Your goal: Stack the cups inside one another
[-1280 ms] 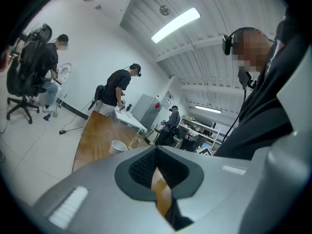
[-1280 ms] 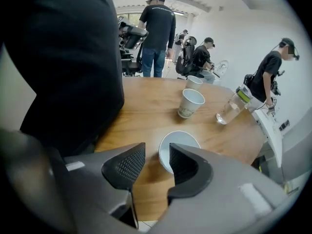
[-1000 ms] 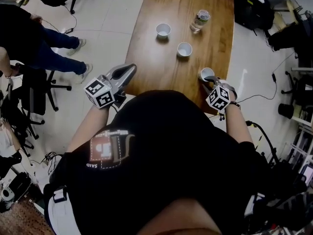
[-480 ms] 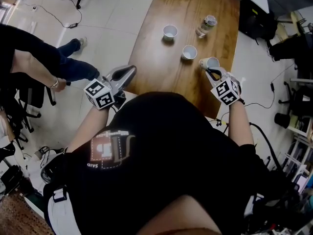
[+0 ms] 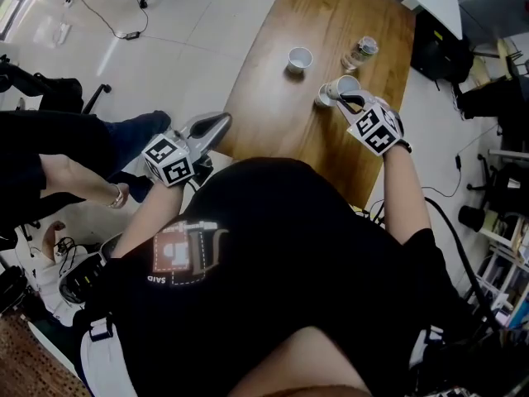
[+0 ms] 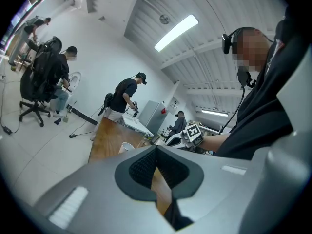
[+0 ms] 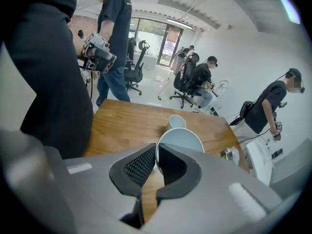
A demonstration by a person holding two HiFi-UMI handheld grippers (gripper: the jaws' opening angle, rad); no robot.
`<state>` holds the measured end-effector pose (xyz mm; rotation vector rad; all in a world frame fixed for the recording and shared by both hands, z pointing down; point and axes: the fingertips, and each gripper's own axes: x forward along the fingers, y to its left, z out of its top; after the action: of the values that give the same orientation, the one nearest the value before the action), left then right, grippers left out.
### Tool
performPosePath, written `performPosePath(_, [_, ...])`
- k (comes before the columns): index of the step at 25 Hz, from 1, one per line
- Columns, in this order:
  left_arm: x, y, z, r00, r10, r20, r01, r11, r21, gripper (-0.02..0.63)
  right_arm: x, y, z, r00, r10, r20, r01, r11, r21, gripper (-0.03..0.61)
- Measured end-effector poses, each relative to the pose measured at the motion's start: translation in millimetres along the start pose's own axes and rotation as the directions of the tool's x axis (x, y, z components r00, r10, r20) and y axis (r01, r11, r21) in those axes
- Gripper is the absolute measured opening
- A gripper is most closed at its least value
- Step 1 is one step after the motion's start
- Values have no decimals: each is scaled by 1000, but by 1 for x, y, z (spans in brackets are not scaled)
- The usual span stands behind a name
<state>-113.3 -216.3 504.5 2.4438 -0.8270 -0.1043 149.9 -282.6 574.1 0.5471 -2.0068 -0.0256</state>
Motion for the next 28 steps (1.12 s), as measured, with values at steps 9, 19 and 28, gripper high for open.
performPosePath(9, [1, 3, 2, 1000, -11, -1, 11, 1000, 2, 2, -76, -48, 46, 913, -227, 340, 115, 940, 321, 179])
performPosePath(19, [61, -13, 18, 995, -101, -19, 102, 994, 26, 2, -158, -12, -100, 697, -574, 430, -93, 522, 848, 20])
performPosePath(28, [95, -26, 12, 989, -128, -67, 130, 991, 27, 2, -108, 70, -144, 781, -521, 344, -115, 422, 900, 15])
